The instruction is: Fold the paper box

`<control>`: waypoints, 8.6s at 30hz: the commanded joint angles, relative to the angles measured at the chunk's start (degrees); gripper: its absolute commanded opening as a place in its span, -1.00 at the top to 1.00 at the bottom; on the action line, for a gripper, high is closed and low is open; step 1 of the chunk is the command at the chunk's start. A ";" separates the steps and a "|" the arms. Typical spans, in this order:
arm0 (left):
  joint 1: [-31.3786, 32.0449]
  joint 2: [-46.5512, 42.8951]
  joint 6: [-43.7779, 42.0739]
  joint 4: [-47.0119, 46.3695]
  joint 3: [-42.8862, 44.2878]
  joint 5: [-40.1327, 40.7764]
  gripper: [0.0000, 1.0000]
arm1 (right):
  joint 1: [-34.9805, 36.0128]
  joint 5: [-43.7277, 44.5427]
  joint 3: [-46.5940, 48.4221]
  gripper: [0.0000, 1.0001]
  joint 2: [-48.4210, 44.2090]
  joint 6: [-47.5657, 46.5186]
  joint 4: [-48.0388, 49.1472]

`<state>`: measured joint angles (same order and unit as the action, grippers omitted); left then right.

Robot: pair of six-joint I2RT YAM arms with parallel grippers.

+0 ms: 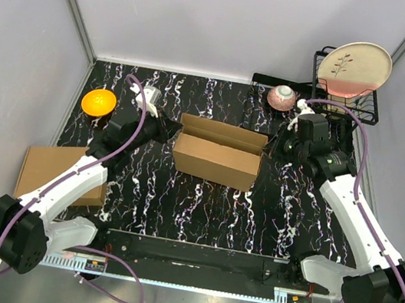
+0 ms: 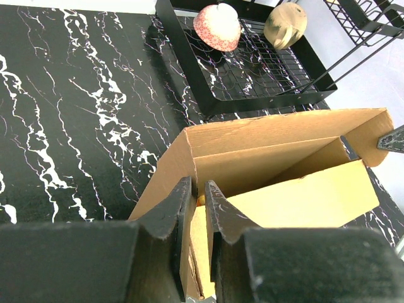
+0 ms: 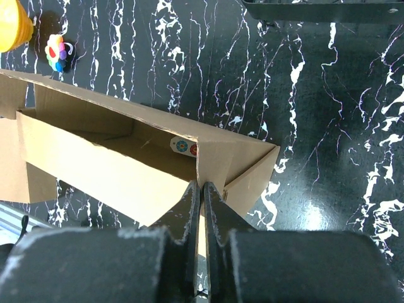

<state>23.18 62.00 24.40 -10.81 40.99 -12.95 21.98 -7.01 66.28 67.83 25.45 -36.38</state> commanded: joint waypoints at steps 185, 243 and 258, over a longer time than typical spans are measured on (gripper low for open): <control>0.99 -2.06 2.40 12.21 2.25 5.30 1.00 | 5.80 7.53 -8.45 0.15 -12.46 -3.83 -0.53; 13.02 -33.07 20.06 3.26 -18.48 10.40 0.67 | 5.18 7.36 36.09 -0.07 25.67 -9.98 -5.72; 34.12 -11.22 17.17 -42.35 -33.87 17.78 0.68 | 4.65 -7.93 56.16 0.13 43.35 -12.80 -23.74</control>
<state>55.33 44.51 44.21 -33.36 7.81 0.54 26.94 -9.78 119.96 109.93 14.46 -53.89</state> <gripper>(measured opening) 0.153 0.436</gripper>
